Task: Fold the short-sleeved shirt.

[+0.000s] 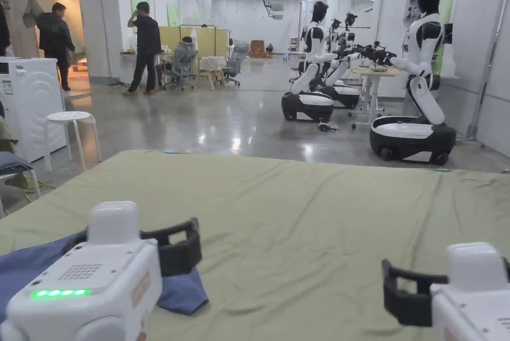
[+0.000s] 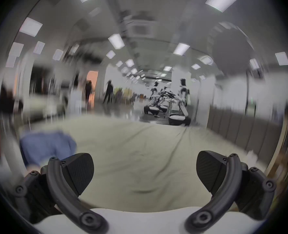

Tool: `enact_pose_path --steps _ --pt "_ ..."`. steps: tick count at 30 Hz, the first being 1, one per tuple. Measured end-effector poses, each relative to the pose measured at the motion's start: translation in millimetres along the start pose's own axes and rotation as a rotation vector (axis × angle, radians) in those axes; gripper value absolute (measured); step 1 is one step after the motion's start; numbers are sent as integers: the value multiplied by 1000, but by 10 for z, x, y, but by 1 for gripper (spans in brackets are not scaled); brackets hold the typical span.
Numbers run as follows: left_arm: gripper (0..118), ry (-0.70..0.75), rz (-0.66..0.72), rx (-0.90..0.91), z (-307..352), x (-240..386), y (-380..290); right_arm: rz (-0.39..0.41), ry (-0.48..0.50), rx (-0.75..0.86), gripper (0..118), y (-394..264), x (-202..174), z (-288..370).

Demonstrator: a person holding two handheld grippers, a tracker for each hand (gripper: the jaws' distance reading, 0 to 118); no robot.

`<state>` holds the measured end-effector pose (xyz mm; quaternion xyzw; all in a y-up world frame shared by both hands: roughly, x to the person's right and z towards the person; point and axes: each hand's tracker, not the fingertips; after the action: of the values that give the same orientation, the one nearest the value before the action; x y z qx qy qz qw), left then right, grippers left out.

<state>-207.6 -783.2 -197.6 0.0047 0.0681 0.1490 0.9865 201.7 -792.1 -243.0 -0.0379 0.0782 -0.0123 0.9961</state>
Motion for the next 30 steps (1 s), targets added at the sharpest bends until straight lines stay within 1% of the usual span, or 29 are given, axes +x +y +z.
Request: enact_pose_path --steps 1,2,3,5,7,8,12,22,28,30 --pt "118 4 73 45 36 -41 -76 -68 -11 19 118 -4 64 10" --pt "118 13 92 50 53 -49 -112 -92 -36 20 118 4 98 7" --pt "118 18 36 19 48 -37 -129 -67 -52 13 118 12 81 31" --pt "118 46 -127 3 47 92 -210 21 -67 4 118 22 77 14" --pt "118 62 -255 22 66 167 -265 42 -84 10 118 18 21 24" --pt "118 57 -279 32 77 195 -284 37 -82 9 118 15 23 24" --pt "118 17 -270 19 92 294 -297 -3 -69 -22 118 -18 22 -8" --pt "118 9 -252 0 95 356 -281 27 -77 -44 118 -88 -15 -12" --pt "118 8 -242 -9 101 353 -287 9 -63 -49 118 -87 -16 -15" --pt "118 5 -239 -11 100 342 -277 14 -66 -46 118 -86 -31 -15"
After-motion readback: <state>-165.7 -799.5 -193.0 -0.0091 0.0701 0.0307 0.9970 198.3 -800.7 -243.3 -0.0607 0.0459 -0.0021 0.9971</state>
